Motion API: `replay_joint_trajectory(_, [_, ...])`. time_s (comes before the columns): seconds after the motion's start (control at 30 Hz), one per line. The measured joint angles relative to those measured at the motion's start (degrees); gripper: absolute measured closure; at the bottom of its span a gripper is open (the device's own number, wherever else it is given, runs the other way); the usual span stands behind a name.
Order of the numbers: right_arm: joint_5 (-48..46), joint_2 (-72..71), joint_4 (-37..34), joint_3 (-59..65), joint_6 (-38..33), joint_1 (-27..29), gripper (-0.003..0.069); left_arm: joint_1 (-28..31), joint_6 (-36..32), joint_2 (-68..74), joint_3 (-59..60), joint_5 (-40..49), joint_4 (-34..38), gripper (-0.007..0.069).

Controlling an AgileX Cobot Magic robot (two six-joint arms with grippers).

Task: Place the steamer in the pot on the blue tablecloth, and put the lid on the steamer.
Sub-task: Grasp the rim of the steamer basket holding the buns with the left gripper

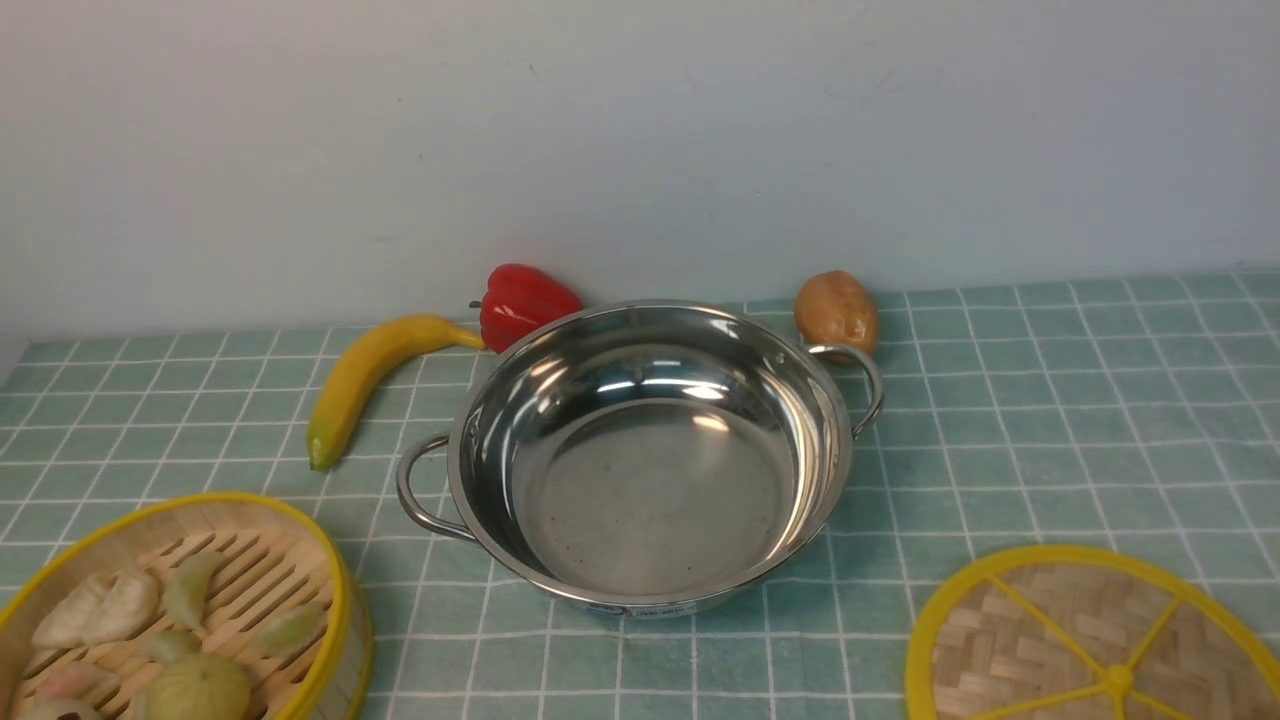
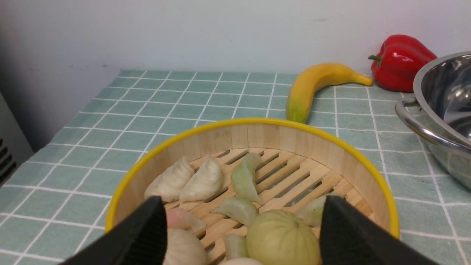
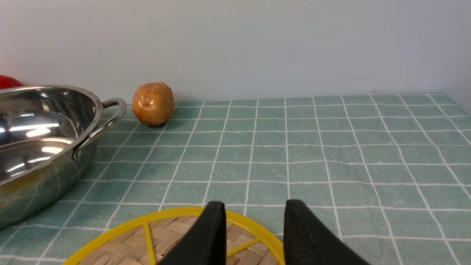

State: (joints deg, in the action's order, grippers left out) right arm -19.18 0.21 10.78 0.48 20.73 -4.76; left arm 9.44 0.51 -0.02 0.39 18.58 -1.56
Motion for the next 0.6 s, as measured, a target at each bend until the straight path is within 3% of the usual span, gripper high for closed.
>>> replay_joint_trajectory(0.37, [0.0, 0.0, 0.0, 0.0, 0.0, 0.0, 0.0416, 0.0, 3.44, 0.0, 0.02, -18.58, 10.65, 0.0109])
replay_joint_trajectory(0.5, [0.0, 0.0, 0.0, 0.0, 0.0, 0.0, 0.0416, 0.0, 9.95, 0.0, 0.02, -26.48, 14.89, 0.0109])
replay_joint_trajectory(0.6, [0.0, 0.0, 0.0, 0.0, 0.0, 0.0, 0.0416, 0.0, 16.5, 0.0, -1.23, -25.74, 15.47, 0.0109])
